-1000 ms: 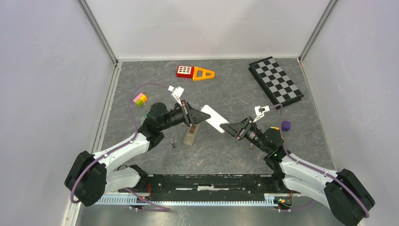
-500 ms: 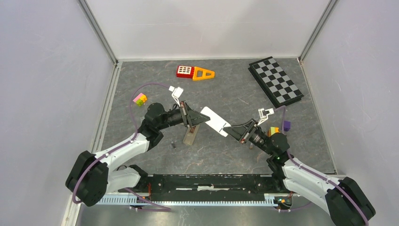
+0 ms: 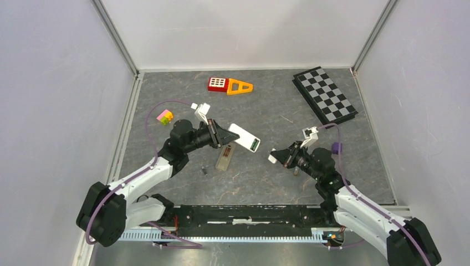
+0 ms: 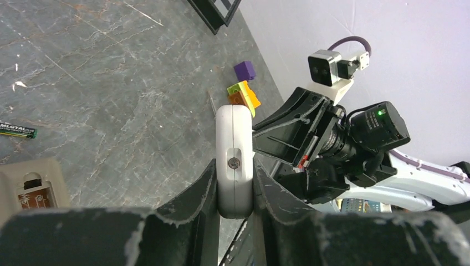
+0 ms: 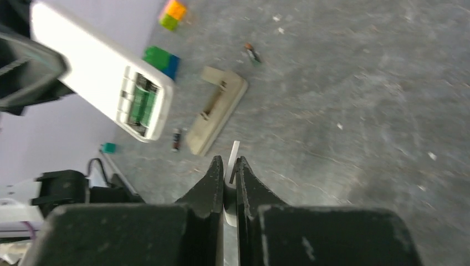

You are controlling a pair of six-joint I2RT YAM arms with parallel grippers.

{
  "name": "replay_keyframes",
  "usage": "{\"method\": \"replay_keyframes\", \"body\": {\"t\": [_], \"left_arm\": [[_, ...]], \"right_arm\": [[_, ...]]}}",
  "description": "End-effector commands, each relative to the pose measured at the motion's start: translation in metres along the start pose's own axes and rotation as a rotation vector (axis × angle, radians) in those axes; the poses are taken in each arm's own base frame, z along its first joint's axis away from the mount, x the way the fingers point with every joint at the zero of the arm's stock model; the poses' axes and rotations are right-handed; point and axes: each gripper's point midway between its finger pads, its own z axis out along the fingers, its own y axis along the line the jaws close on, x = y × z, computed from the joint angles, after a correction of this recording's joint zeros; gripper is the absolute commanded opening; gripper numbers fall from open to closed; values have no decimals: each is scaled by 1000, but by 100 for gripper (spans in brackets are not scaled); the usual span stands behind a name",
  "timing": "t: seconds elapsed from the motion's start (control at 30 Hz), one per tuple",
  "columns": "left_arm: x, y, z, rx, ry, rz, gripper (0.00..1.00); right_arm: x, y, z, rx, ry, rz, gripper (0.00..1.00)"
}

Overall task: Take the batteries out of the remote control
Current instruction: Remove the battery cover from the remote control, then place the battery cover at the center of the board.

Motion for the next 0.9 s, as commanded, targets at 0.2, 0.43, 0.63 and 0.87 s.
{"method": "replay_keyframes", "body": {"t": [0.2, 0.43, 0.63, 0.87], "left_arm": [[23, 13, -5, -8, 64, 11, 2], [70, 19, -14, 7, 143, -78, 2], [114, 20, -10, 56, 351, -98, 2], [139, 27, 11, 111, 608, -62, 2]], "right_arm": [[3, -45, 17, 207, 132, -169, 0], [-7, -65, 46, 198, 266, -222, 17], [-21, -103, 32, 336, 271, -215, 50], [-46, -114, -6, 531, 265, -333, 64]]}}
